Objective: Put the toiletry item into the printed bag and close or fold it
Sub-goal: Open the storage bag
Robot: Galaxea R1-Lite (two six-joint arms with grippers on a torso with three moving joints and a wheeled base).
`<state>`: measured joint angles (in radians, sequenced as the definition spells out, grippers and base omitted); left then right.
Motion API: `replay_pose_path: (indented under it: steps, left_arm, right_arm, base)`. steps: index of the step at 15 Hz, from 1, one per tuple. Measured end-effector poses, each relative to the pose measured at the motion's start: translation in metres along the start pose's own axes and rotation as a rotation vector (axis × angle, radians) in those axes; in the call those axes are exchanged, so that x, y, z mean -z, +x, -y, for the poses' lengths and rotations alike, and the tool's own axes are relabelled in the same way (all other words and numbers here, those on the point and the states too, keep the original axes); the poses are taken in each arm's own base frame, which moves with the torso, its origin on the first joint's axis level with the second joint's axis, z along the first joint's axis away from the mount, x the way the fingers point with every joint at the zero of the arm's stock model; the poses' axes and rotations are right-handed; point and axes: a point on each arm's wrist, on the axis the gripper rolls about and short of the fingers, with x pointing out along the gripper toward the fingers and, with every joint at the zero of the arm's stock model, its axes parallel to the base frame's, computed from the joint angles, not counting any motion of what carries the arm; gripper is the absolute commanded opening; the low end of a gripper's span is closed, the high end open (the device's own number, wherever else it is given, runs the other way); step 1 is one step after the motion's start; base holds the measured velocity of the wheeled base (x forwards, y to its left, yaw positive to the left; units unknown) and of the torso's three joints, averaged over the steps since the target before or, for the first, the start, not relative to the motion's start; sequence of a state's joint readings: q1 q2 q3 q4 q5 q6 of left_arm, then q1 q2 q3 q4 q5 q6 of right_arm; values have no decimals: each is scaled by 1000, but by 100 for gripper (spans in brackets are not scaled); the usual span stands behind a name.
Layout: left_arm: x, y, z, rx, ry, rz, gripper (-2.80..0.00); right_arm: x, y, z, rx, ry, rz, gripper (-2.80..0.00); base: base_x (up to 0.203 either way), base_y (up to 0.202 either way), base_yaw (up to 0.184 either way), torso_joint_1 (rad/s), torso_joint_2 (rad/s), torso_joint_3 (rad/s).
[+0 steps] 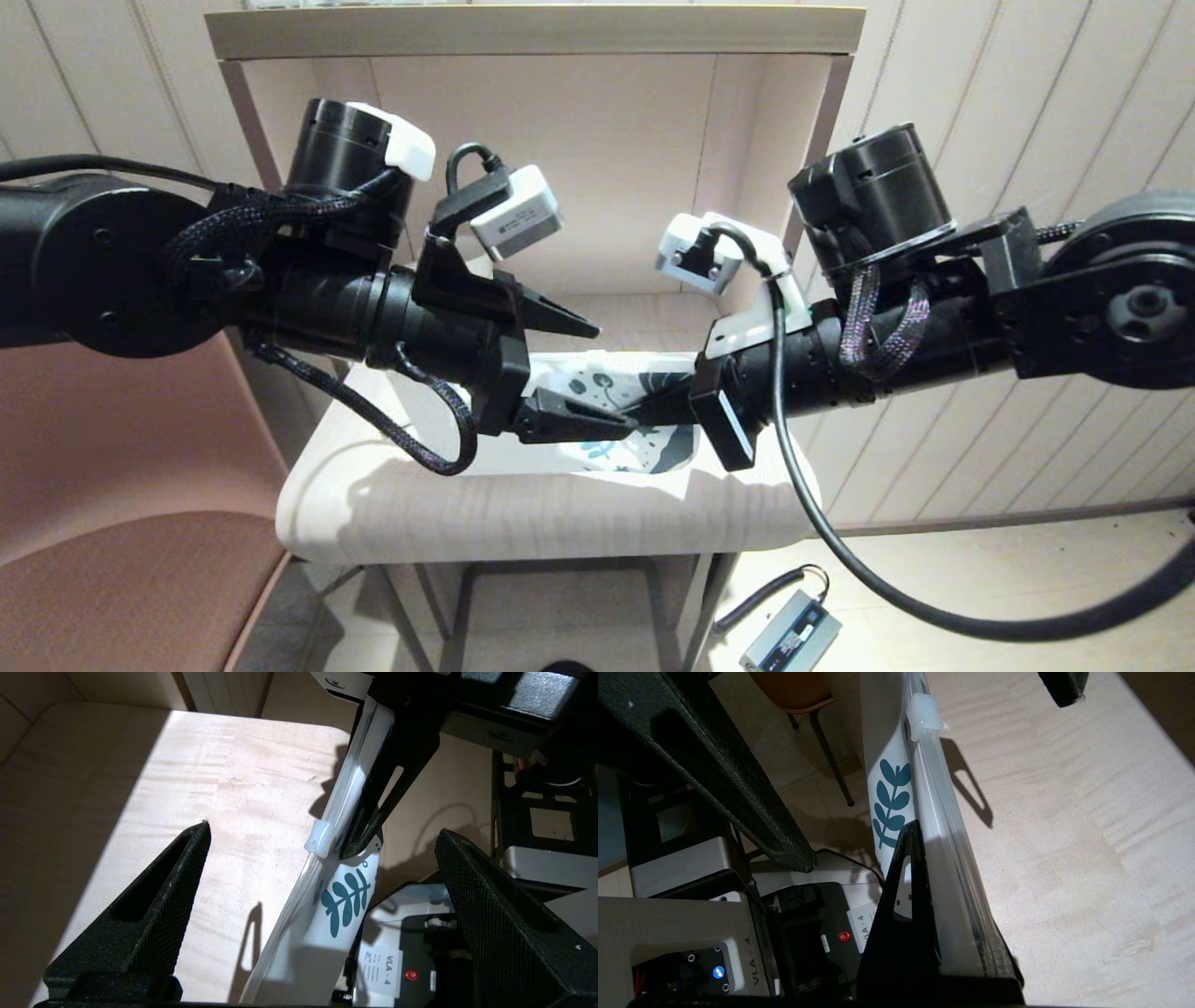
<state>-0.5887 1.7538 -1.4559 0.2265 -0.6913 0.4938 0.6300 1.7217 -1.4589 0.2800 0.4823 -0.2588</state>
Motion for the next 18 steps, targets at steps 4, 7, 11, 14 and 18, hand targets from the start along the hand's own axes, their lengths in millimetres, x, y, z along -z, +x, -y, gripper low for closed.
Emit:
replay_pose_path:
  steps: [4, 7, 11, 14, 18]
  left_arm:
    - [-4, -8, -4, -15, -2, -5, 0]
    - [-7, -10, -5, -18, -2, -4, 0]
    - [-6, -8, -7, -20, -3, -7, 0]
    - [-6, -8, -7, -18, -4, -8, -68]
    - [-5, -7, -7, -15, -7, -11, -280]
  right_arm:
    - [1, 2, 0, -6, 2, -4, -280]
    - [2, 4, 1, -10, 5, -8, -280]
    - [2, 4, 1, -11, 5, -8, -280]
    - [1, 6, 2, -9, -1, 5, -280]
    - [2, 7, 3, -10, 0, 3, -280]
  base:
    - [0, 0, 0, 0, 0, 0]
    - [0, 0, 0, 0, 0, 0]
    - [0, 0, 0, 0, 0, 0]
    - [0, 0, 0, 0, 0, 0]
    - [0, 0, 0, 0, 0, 0]
